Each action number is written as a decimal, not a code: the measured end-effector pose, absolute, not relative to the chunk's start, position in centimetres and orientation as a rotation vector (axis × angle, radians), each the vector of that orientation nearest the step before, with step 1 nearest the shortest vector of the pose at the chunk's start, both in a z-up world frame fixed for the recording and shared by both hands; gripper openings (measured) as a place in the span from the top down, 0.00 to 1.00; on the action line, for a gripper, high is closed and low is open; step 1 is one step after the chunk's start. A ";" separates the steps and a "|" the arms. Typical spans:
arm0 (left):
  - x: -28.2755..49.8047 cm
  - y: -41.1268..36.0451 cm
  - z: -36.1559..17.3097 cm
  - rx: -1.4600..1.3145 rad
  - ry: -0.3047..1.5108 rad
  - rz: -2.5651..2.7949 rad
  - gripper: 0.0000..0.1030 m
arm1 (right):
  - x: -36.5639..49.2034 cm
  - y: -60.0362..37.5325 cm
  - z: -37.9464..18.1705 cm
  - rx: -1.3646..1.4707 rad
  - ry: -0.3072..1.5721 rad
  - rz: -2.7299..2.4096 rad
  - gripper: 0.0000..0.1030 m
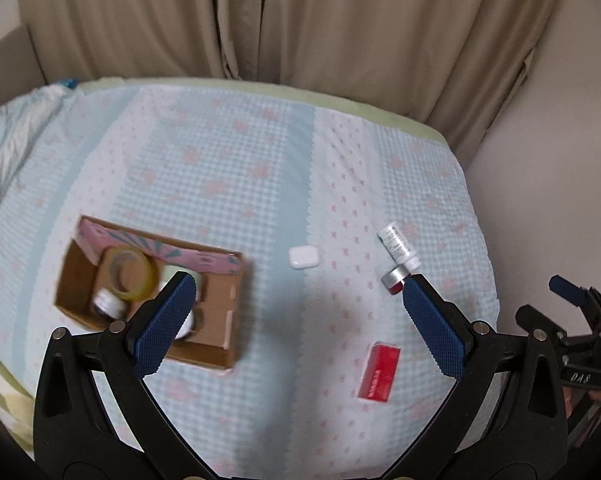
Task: Organize rigid objects
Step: 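Approach the red-and-silver jar with the right tool while the left tool approaches the earbud case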
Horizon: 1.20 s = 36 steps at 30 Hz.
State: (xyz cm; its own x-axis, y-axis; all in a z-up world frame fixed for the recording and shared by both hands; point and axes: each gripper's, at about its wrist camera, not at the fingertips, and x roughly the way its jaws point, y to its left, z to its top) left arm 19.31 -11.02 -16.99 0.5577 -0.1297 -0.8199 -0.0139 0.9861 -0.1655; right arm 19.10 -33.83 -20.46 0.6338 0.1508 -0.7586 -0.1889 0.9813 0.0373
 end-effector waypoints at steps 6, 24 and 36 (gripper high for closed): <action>23.4 -13.2 -20.8 -0.191 1.026 -0.058 0.00 | 22.1 -35.1 -22.9 -0.074 0.887 0.217 0.00; 32.2 -17.8 -37.8 -0.223 1.076 0.123 0.04 | 30.9 -38.3 -34.6 -0.096 0.990 0.293 0.00; 35.3 -17.0 -47.9 -0.202 1.153 0.190 0.11 | 35.3 -37.3 -44.3 -0.187 1.102 0.384 0.14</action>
State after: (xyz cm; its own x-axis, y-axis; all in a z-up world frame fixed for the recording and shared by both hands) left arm 35.35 -17.02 -47.87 0.3939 0.0455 -0.9180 -0.2519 0.9659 -0.0602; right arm 35.32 -37.34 -44.32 0.3946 0.2095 -0.8947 -0.3924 0.9188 0.0420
